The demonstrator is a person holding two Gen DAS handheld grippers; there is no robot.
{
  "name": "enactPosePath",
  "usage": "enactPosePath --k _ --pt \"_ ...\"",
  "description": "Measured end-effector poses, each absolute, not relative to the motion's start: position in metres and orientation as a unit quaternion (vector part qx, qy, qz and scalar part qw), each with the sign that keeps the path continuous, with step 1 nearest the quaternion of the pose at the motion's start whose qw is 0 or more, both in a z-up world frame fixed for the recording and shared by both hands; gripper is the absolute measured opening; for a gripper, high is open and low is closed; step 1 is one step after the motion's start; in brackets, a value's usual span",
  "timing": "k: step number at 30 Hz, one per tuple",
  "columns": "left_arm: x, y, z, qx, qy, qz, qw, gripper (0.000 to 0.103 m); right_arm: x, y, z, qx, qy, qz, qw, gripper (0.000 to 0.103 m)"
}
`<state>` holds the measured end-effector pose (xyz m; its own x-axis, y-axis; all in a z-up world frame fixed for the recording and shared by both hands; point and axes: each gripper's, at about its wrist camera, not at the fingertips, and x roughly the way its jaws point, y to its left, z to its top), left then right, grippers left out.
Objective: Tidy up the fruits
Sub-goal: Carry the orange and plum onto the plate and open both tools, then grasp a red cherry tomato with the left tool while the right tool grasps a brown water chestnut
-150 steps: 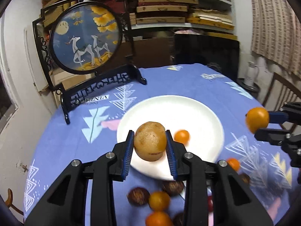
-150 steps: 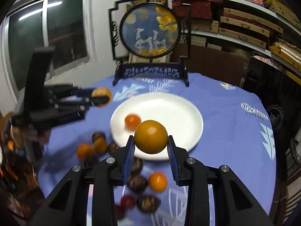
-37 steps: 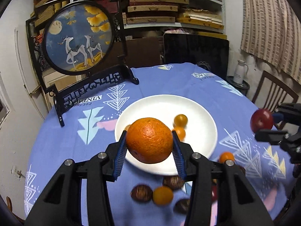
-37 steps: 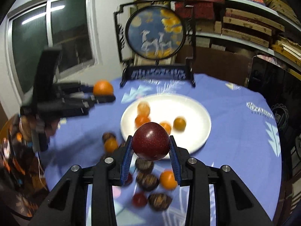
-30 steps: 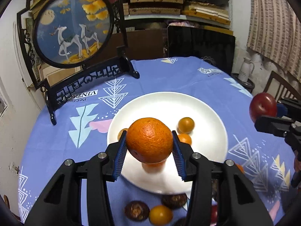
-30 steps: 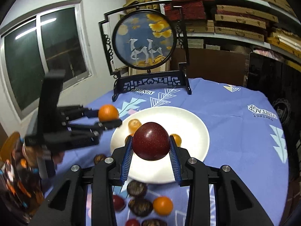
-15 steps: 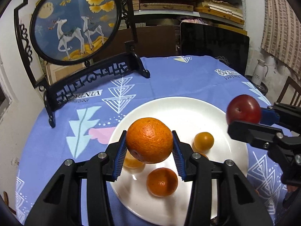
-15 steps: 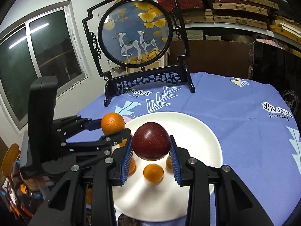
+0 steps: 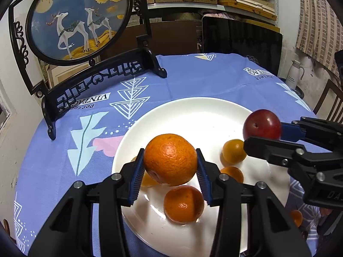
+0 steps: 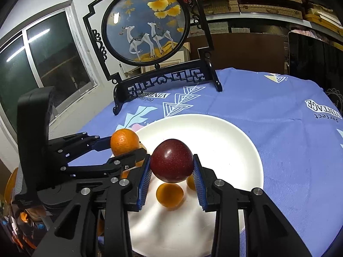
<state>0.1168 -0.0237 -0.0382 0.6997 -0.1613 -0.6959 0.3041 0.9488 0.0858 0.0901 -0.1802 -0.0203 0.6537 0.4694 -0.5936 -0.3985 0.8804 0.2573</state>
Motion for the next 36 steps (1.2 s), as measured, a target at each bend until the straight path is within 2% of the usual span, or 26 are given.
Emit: enactPosePath --k 14,16,17,18,19,21,32,35,36 --pt "0.121 -0.025 -0.046 0.101 0.376 -0.122 0.913 0.044 0.099 -0.179 -0.028 0.056 0.340 0.222 0.912 0.038" --pt "0.122 -0.026 -0.049 0.102 0.380 -0.121 0.911 0.045 0.100 -0.182 -0.028 0.063 0.330 0.216 0.917 0.041" --pt "0.123 -0.026 -0.050 0.103 0.382 -0.121 0.911 0.047 0.099 -0.185 -0.027 0.066 0.324 0.212 0.919 0.044" --pt "0.122 -0.025 -0.050 0.104 0.379 -0.118 0.912 0.055 0.099 -0.188 -0.026 0.072 0.321 0.208 0.921 0.050" --pt "0.121 -0.024 -0.048 0.102 0.372 -0.113 0.916 0.059 0.098 -0.192 -0.024 0.081 0.316 0.206 0.923 0.055" --pt "0.118 -0.020 -0.042 0.095 0.361 -0.114 0.921 0.061 0.096 -0.198 -0.022 0.091 0.311 0.205 0.924 0.058" --pt "0.110 0.000 -0.021 0.062 0.346 -0.122 0.928 0.063 0.077 -0.183 -0.012 0.074 0.316 0.238 0.916 0.058" --pt "0.090 0.012 -0.013 0.061 0.326 -0.132 0.934 0.072 0.043 -0.179 -0.008 0.050 0.315 0.259 0.912 0.058" --pt "0.083 0.016 -0.013 0.062 0.325 -0.133 0.934 0.072 0.030 -0.178 -0.008 0.033 0.315 0.260 0.912 0.058"
